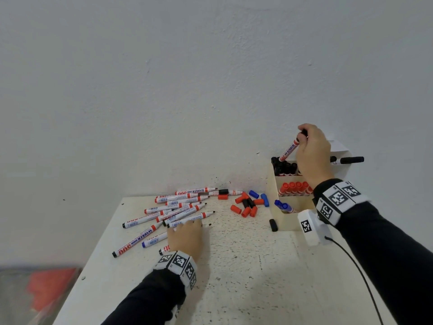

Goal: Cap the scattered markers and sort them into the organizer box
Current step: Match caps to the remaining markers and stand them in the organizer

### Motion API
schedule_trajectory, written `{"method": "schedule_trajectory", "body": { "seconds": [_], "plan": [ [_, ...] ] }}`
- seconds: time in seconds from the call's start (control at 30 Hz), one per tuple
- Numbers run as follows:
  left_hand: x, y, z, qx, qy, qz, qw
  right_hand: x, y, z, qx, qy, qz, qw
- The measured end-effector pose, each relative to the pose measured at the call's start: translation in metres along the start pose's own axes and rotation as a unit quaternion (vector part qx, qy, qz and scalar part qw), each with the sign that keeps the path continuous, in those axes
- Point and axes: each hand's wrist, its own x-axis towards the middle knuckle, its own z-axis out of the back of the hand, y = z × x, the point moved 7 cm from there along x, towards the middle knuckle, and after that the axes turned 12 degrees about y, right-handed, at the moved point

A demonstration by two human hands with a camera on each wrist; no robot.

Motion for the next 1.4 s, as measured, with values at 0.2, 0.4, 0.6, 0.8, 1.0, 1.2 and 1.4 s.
{"method": "schedule_trajectory", "body": {
  "seconds": [0.2,0.4,0.6,0.8,1.0,1.2,1.4],
  "plan": [
    [0.004,-0.008,0.001,-0.018,-0.011,-0.023,1.0,0.008,0.005,-0.002,-0.045,0.014,0.041,0.998],
    [0.007,-0.013,0.001,-0.061,-0.035,-0.06,0.996,0.008,-0.036,-0.026,-0.022,0.104,-0.075,0.991],
    [0.007,-0.017,0.005,-0.081,-0.071,-0.103,0.989,0.007,-0.05,-0.047,-0.127,0.144,-0.107,0.975],
    [0.011,-0.02,0.005,-0.108,-0.098,-0.137,0.98,-0.001,-0.053,-0.065,-0.274,0.263,-0.144,0.914],
    [0.011,-0.022,0.002,-0.147,-0.081,-0.141,0.976,-0.002,-0.023,-0.06,-0.173,0.239,-0.129,0.947],
    [0.014,-0.019,0.006,-0.11,-0.09,-0.137,0.98,-0.007,0.052,-0.079,-0.01,0.286,-0.063,0.956],
    [0.013,-0.016,0.006,-0.117,-0.095,-0.123,0.981,-0.063,0.035,-0.139,-0.018,0.469,-0.175,0.865]
  ]
}}
